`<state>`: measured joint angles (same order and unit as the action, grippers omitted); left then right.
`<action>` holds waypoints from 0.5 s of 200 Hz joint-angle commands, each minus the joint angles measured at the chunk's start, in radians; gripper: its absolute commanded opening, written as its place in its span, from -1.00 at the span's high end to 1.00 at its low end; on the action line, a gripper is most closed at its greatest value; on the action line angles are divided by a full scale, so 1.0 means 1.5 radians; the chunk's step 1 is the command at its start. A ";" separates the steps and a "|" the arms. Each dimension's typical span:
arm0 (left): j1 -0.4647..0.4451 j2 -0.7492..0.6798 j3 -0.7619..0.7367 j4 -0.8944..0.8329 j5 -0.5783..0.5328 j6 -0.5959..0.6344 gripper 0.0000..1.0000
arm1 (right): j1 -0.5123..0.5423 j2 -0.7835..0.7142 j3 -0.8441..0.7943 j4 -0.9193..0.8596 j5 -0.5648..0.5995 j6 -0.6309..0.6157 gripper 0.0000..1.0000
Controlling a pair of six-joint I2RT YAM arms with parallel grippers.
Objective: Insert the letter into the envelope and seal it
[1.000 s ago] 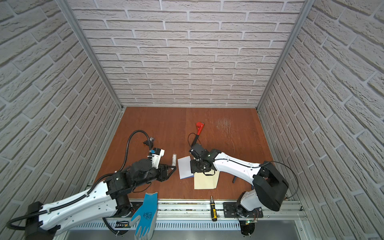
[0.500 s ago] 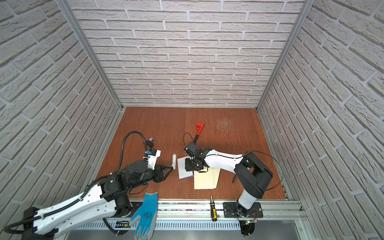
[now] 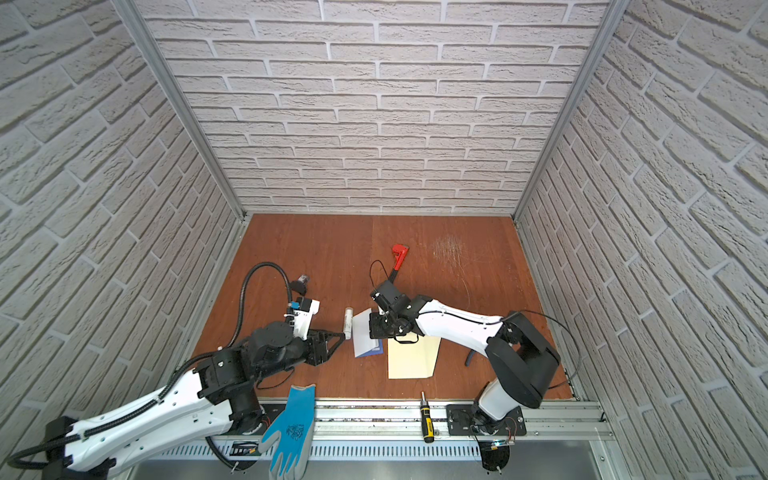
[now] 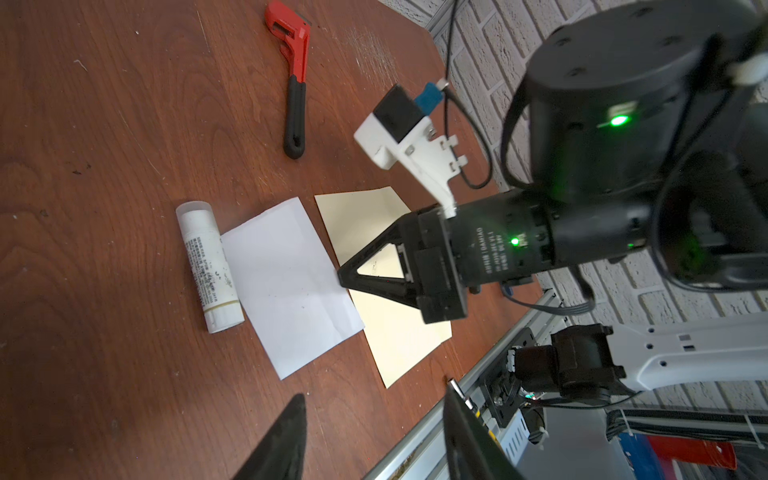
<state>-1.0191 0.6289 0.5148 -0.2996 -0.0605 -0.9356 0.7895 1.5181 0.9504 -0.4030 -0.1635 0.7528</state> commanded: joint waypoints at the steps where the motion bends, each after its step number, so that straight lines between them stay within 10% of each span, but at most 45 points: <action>1: 0.007 -0.012 -0.005 0.010 -0.013 0.005 -0.08 | 0.002 -0.082 0.029 -0.029 0.006 0.003 0.89; 39: 0.015 -0.013 -0.004 0.024 -0.006 0.009 -0.10 | 0.002 -0.154 0.050 -0.104 0.033 -0.007 0.88; 67: 0.018 -0.008 -0.008 0.037 0.003 0.005 -0.11 | 0.002 -0.145 0.028 -0.098 0.040 0.001 0.13; 100: 0.017 -0.011 -0.009 0.036 0.009 0.002 -0.11 | 0.001 -0.090 -0.006 -0.039 0.031 0.011 -0.05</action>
<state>-0.9977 0.6209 0.5148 -0.2863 -0.0547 -0.9356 0.7895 1.3270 0.9810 -0.5121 -0.1246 0.7540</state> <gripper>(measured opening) 0.556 0.511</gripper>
